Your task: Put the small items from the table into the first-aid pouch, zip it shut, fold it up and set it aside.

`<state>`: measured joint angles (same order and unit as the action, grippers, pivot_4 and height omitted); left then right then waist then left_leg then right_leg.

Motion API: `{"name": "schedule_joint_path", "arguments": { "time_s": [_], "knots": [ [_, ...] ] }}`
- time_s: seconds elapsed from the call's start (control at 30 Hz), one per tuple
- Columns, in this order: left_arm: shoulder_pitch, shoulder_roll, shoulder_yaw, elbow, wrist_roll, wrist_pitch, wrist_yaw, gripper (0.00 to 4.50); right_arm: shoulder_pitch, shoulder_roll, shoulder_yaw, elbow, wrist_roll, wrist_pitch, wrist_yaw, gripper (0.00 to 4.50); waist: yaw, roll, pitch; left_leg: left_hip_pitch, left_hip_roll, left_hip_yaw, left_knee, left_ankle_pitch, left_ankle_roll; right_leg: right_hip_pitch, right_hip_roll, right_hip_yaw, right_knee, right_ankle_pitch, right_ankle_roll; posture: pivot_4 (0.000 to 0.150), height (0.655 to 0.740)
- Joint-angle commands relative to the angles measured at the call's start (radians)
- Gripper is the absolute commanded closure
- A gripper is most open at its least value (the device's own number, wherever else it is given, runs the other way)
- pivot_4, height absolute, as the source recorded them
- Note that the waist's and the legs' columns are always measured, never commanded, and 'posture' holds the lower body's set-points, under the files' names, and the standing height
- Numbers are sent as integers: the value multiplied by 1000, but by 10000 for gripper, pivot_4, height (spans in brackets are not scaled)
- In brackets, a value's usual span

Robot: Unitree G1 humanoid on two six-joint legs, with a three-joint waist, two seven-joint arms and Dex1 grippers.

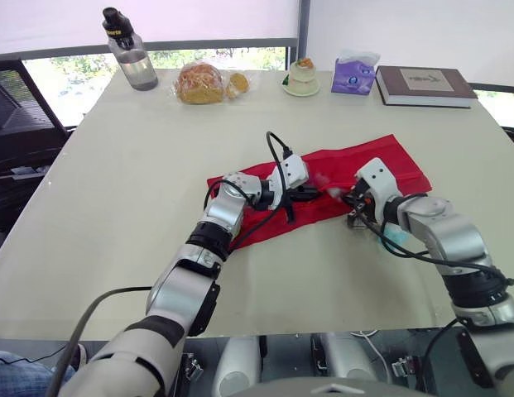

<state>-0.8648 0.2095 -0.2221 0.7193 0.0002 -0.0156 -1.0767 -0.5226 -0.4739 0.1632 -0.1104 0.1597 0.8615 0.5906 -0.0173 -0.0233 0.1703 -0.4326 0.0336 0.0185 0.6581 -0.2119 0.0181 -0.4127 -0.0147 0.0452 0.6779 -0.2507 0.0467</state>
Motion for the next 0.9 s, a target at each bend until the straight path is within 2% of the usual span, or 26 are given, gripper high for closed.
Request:
{"name": "schedule_joint_path", "arguments": {
  "time_s": [0.03,0.47,0.63,0.77,0.9],
  "knots": [
    [-17,1,-4,-23,0,-20,-1,45000,-42,24,5,21,-10,-46,-12,44569,0,0,0,0,0,0,0,0,0,0,0,0,0,0,0,1500,7400],
    [-8,6,-12,-35,7,-30,-1,45000,-140,167,10,202,-59,-219,-83,44569,-1,0,0,0,0,0,0,0,0,0,0,0,0,0,0,1500,7400],
    [-1,10,-14,-43,6,-28,1,45000,-134,182,7,209,-59,-238,-77,44569,-1,0,0,0,0,0,0,0,0,0,0,0,0,0,0,1500,7400],
    [-3,23,-7,-30,11,-42,13,45000,-77,114,2,120,-44,-248,-10,44569,1,0,0,0,0,0,-1,0,0,0,0,0,0,0,0,1500,7400],
    [-23,50,5,7,15,-66,17,45000,10,0,-94,-27,46,-264,101,44569,3,0,0,-1,0,0,-1,0,0,0,0,0,-1,0,0,1500,7400]
  ]
}}
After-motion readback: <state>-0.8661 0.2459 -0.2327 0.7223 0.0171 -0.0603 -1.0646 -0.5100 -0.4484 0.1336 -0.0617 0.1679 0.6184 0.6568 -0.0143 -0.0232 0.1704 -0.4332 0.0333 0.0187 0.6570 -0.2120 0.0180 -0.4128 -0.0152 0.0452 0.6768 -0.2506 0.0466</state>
